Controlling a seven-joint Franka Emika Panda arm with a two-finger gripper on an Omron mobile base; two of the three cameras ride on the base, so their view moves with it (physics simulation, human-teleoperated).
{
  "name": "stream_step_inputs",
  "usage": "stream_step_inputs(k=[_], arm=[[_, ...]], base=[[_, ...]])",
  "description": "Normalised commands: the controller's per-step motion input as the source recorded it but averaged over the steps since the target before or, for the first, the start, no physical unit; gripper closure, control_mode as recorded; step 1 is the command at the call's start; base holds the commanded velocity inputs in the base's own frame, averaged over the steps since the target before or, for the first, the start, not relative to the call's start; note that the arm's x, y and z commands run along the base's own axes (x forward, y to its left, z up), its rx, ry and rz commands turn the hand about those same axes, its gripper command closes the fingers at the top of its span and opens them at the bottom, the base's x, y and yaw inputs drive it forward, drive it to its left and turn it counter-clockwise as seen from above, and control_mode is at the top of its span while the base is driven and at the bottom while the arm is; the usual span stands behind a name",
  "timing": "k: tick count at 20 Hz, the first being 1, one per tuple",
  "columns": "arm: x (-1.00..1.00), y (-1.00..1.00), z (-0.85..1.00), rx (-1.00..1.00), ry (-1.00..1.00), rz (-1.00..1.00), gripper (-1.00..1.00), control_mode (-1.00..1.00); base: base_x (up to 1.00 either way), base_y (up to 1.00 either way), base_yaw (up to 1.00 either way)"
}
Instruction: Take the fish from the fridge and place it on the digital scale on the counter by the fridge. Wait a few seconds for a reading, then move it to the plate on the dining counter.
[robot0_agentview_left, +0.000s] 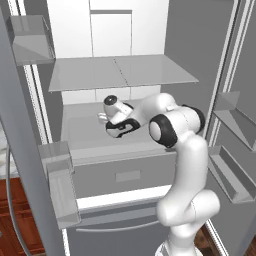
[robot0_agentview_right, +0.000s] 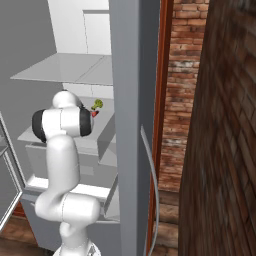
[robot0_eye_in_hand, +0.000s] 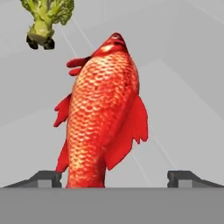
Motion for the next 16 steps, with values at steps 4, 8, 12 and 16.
stream_step_inputs(k=[4, 8, 12, 16], arm=[[0.31, 0.1, -0.25, 0.0, 0.0, -0.01, -1.0, -1.0], [0.19, 0.08, -0.35, 0.0, 0.0, -0.01, -1.0, -1.0], [0.15, 0.09, -0.45, 0.0, 0.0, 0.0, 1.0, -1.0], [0.08, 0.03, -0.46, 0.0, 0.0, 0.0, 1.0, -1.0]], base=[[0.0, 0.0, 0.0], [0.0, 0.0, 0.0], [0.0, 0.0, 0.0], [0.0, 0.0, 0.0]])
